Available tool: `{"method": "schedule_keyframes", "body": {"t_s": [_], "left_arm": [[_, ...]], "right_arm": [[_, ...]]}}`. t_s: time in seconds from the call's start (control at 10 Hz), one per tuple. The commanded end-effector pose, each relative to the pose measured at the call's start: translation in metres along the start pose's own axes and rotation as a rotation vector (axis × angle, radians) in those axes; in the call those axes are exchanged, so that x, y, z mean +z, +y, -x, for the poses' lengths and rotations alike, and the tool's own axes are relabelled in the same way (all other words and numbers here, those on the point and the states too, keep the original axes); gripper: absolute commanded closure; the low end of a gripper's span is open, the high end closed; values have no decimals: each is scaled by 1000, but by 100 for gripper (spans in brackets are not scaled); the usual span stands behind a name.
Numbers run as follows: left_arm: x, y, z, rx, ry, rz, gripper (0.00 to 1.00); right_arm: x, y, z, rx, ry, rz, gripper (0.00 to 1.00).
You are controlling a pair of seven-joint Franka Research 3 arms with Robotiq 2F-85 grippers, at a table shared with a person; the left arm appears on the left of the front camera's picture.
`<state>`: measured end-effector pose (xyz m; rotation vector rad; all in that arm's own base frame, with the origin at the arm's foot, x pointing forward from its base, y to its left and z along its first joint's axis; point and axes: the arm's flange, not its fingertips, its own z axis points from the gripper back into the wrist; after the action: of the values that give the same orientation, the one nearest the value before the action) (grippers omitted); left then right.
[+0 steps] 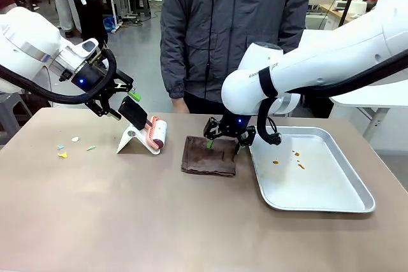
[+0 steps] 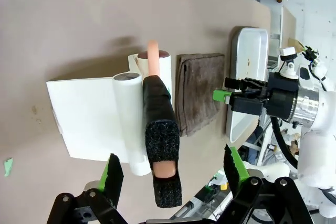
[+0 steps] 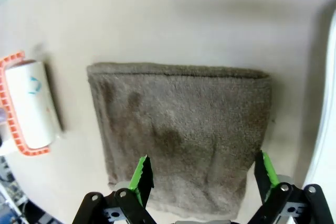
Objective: Clean the surface of the table.
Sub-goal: Hold the Lint Roller with your left hand and the towel with your right hand.
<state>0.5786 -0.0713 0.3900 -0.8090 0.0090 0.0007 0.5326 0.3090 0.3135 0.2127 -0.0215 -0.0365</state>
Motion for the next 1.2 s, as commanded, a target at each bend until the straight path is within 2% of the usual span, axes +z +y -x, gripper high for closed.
{"method": "schedule_keyframes", "body": {"t_s": [0.0,0.1,0.9,1.0,1.1], "left_arm": [[3,4,5,3,-8,25,0],[4,4,6,2,-12,28,0],[7,14,3,-16,-9,40,0],[7,15,3,-21,-8,40,18],[6,15,3,-30,-9,36,56]], "right_arm": [[1,17,-9,-25,23,61,0],[-2,18,-10,-47,57,74,0],[-11,17,-13,-100,55,131,0],[-11,17,-13,-101,61,136,0],[-12,16,-13,-102,75,133,60]]}}
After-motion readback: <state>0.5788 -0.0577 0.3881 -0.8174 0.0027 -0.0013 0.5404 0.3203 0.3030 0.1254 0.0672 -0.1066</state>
